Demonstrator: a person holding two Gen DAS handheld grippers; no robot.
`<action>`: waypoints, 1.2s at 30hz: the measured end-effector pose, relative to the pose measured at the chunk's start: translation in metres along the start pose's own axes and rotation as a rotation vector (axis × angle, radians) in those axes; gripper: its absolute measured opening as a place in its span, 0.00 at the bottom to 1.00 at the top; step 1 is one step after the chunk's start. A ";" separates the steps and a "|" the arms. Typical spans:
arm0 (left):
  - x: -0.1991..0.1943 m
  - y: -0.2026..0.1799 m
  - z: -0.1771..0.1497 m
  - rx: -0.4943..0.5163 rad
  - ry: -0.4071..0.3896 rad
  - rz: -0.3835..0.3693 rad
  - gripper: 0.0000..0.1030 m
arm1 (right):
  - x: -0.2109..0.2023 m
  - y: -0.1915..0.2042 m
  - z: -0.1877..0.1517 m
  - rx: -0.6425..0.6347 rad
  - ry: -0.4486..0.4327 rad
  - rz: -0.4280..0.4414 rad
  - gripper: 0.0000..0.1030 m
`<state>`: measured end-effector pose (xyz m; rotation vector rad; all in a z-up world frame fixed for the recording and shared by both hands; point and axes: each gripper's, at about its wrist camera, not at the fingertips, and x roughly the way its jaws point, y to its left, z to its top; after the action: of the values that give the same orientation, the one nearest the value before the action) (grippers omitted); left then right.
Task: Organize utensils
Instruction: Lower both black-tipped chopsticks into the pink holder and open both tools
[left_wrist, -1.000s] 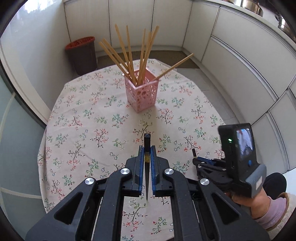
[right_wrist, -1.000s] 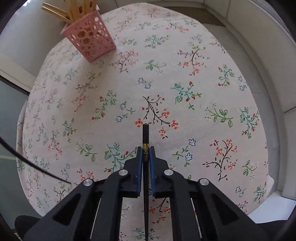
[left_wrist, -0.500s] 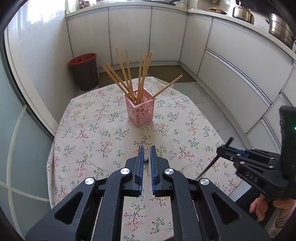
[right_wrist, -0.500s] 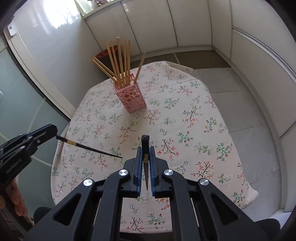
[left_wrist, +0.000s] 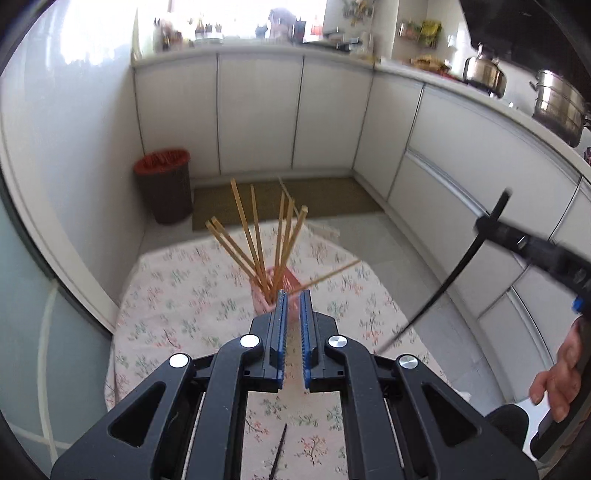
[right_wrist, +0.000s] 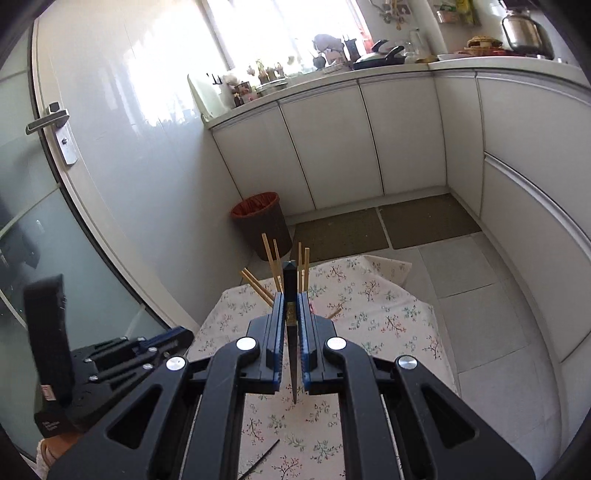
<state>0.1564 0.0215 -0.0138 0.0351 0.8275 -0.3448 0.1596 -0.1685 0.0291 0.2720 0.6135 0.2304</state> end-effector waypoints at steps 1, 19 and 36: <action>0.022 -0.001 -0.005 0.036 0.108 -0.030 0.10 | 0.002 -0.001 0.002 0.000 0.001 0.005 0.07; 0.191 -0.003 -0.187 0.236 0.737 0.084 0.03 | 0.057 -0.045 -0.053 0.044 0.191 -0.025 0.07; 0.014 0.012 -0.091 0.045 0.070 -0.041 0.03 | 0.012 -0.015 -0.023 -0.016 0.099 0.013 0.07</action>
<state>0.1040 0.0433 -0.0870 0.0720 0.8907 -0.4026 0.1570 -0.1747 0.0001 0.2505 0.7078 0.2622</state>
